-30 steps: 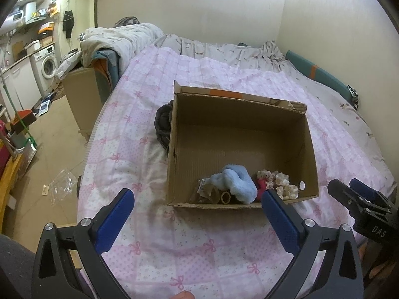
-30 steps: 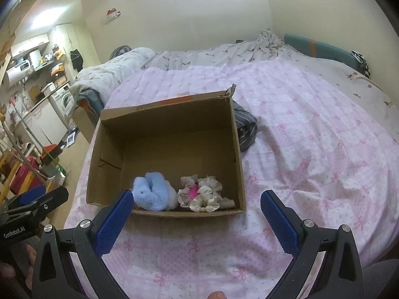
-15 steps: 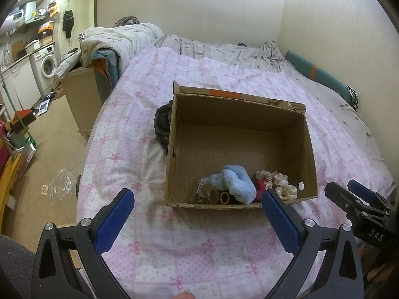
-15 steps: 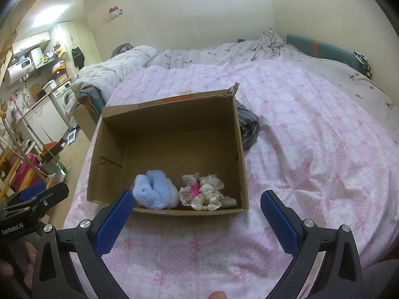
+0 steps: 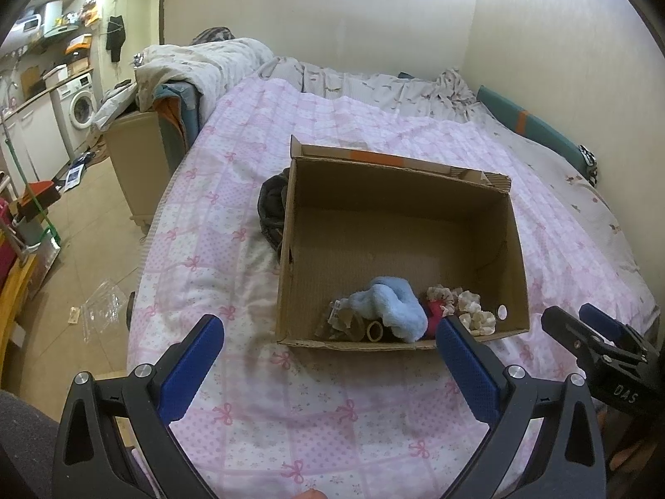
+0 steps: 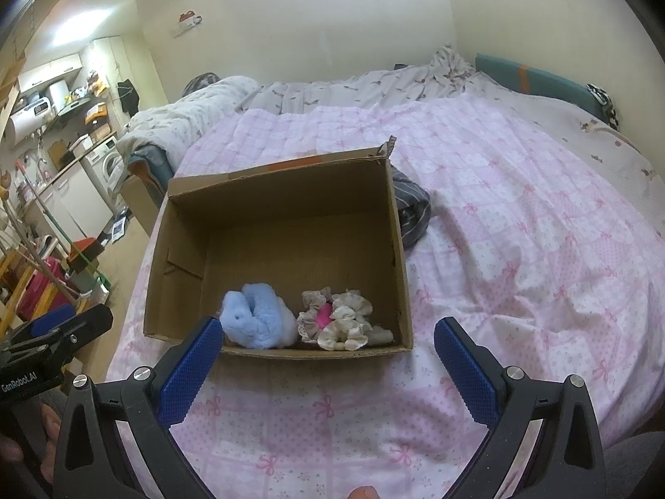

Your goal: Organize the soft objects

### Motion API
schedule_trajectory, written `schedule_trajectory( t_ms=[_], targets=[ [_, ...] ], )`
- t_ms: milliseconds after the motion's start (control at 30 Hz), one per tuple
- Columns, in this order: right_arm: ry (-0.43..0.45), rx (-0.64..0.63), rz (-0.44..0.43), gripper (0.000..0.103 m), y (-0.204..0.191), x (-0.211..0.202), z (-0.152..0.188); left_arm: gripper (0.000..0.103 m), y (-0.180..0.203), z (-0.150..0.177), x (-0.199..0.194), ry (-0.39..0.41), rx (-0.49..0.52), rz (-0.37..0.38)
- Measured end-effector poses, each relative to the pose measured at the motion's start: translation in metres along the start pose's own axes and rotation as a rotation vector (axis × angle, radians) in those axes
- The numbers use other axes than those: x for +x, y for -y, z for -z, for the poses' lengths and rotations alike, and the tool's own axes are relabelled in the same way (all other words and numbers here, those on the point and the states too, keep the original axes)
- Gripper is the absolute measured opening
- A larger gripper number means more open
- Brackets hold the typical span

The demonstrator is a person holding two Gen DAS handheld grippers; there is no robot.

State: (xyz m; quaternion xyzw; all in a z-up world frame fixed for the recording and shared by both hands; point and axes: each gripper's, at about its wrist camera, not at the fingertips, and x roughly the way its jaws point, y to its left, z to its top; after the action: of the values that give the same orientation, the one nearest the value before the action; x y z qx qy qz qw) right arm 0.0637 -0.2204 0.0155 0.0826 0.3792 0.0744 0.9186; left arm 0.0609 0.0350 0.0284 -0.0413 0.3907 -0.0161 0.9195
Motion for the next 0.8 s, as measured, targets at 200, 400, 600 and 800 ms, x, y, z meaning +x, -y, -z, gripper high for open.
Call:
schedule_trajectory(
  t_ms=[200, 400, 600, 800],
  targets=[
    [0.001, 0.003, -0.002, 0.103, -0.0002, -0.0001, 0.0001, 0.102, -0.0004, 0.0001, 0.0, -0.001, -0.001, -0.002],
    [0.002, 0.004, -0.002, 0.103, -0.0001, 0.0001, -0.0007, 0.102, -0.0007, 0.0003, 0.0, -0.002, -0.001, -0.005],
    [0.002, 0.003, -0.001, 0.103, 0.0, 0.0001, -0.0006, 0.102, -0.0003, 0.0003, 0.0, -0.002, 0.0, -0.006],
    [0.003, 0.002, -0.001, 0.103, -0.0001, 0.0001, -0.0002, 0.102, -0.0017, 0.0005, 0.0009, -0.006, -0.003, -0.004]
  ],
)
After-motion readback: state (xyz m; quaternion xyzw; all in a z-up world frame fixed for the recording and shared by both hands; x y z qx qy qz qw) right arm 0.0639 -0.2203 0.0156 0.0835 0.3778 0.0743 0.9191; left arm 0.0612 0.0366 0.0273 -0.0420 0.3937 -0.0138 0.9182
